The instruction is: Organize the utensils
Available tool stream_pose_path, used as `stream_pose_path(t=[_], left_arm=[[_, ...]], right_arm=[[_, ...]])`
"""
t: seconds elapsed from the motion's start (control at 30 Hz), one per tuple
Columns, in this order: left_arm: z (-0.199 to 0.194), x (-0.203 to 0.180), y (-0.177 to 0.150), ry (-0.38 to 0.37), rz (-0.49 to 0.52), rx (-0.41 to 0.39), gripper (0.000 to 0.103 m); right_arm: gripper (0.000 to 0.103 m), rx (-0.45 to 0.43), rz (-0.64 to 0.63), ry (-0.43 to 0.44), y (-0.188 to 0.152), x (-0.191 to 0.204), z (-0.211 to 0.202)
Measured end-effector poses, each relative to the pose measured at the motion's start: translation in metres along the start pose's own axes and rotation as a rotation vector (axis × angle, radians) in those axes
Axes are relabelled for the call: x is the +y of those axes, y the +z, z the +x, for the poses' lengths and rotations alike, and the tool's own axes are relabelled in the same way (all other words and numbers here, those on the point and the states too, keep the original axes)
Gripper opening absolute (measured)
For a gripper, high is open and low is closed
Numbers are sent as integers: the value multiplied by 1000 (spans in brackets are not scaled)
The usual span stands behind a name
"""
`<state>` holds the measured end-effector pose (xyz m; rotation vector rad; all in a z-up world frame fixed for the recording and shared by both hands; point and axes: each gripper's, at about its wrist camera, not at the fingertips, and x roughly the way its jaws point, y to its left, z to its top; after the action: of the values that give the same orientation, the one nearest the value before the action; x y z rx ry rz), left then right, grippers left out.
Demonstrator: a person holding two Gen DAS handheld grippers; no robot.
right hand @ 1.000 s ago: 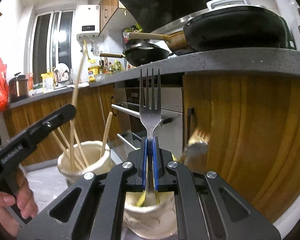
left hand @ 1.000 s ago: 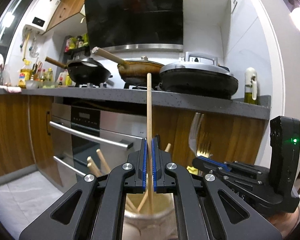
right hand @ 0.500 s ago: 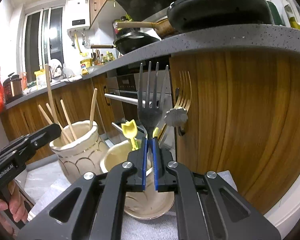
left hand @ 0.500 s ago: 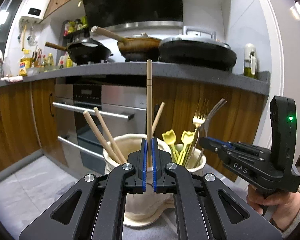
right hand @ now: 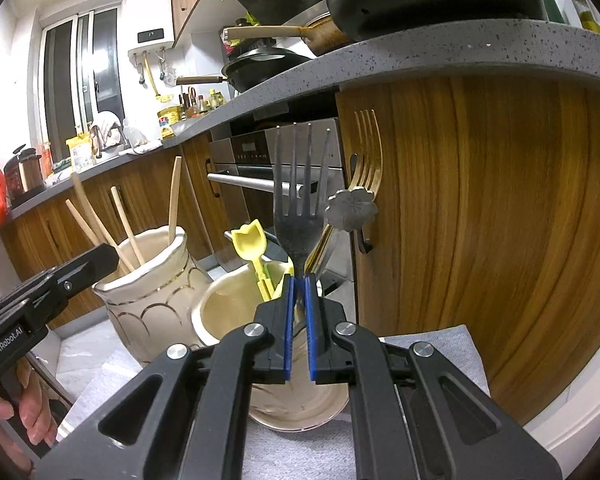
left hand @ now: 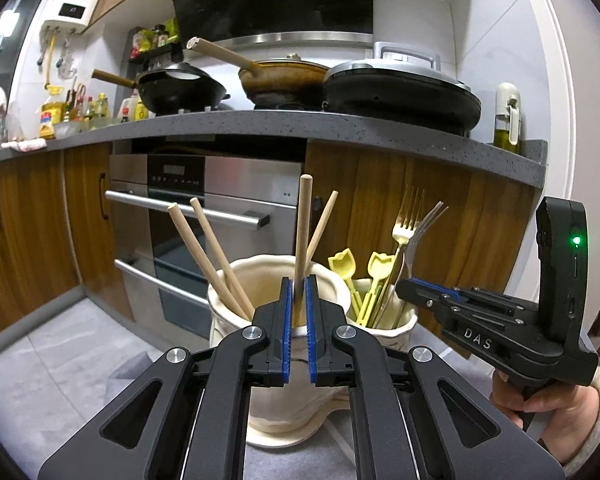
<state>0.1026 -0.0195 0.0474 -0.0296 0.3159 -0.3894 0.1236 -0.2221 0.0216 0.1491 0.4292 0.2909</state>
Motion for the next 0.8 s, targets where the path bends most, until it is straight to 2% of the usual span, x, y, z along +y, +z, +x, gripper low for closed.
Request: stream_pose_path(t=[0.13,0.2,0.43,0.5,0.57,0.63,0.73,0.8], left_arm=[[-3,0,1,9,-3,-5,23],[-5,0,1,16,2,-7,23],[-19,-8,0,53,41,-11,30],[-25,-9,0,58,42,-13,37],[-34,-11,-1,69,43,-16,48],[-42,-11,-2,77,36,-17,53],[-55,-10,-7,94,14,-20,67],[-62,-11,-12,111,11,-13,71]], right_arm=[[10,-5,0,3,0,-2,-3],[14,-14,7,5,0,-2,-8],[16,-17,33,-21,-9,-10,-30],[22,0,42,-19,-14,-11,-36],[27,10,42,-14,-17,-11,-39],[31,13,36,-15,-21,-10,-45],[47,16,28,-19,-28,-8,-52],[48,16,12,-31,-32,-6,-55]])
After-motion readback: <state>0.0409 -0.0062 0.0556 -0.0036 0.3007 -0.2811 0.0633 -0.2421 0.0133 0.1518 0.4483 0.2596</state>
